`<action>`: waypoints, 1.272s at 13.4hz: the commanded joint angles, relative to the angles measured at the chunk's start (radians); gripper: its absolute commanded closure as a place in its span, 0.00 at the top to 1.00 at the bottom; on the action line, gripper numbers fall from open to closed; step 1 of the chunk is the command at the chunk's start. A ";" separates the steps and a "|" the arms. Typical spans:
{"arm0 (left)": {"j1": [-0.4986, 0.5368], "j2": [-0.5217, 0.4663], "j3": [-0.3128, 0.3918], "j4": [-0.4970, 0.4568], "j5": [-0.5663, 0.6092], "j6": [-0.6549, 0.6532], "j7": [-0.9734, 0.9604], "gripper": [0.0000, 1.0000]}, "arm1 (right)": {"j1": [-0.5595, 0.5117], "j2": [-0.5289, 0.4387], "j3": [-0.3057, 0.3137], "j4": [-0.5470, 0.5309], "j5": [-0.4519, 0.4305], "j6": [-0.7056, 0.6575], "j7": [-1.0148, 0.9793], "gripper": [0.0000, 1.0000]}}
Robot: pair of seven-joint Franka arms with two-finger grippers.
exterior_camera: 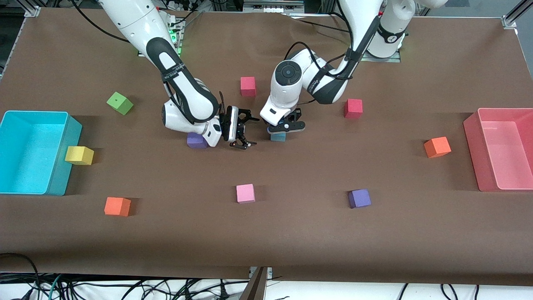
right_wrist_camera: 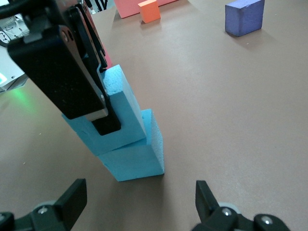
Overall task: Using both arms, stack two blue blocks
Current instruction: 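Carry the cube with the left gripper and lower it onto the placed cube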
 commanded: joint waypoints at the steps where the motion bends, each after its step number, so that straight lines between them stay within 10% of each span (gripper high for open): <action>1: -0.021 0.027 0.017 0.029 -0.022 -0.003 -0.002 0.00 | -0.010 -0.001 0.004 -0.007 0.026 -0.013 -0.034 1.00; 3: -0.024 0.037 0.017 0.049 -0.022 -0.003 -0.002 0.12 | -0.008 -0.001 0.004 -0.007 0.026 -0.013 -0.035 1.00; 4: -0.030 0.037 0.017 0.051 -0.021 -0.005 -0.013 0.70 | -0.008 -0.001 0.004 -0.007 0.026 -0.013 -0.034 1.00; 5: -0.034 0.036 0.017 0.051 -0.005 -0.005 0.004 1.00 | -0.008 0.001 0.004 -0.007 0.026 -0.013 -0.035 1.00; 10: -0.017 -0.022 0.045 0.048 -0.001 -0.014 0.004 1.00 | -0.008 0.005 0.004 -0.007 0.026 -0.013 -0.034 1.00; 17: 0.257 -0.274 0.043 -0.009 -0.001 -0.217 0.172 1.00 | -0.008 0.005 0.004 -0.006 0.028 -0.013 -0.034 1.00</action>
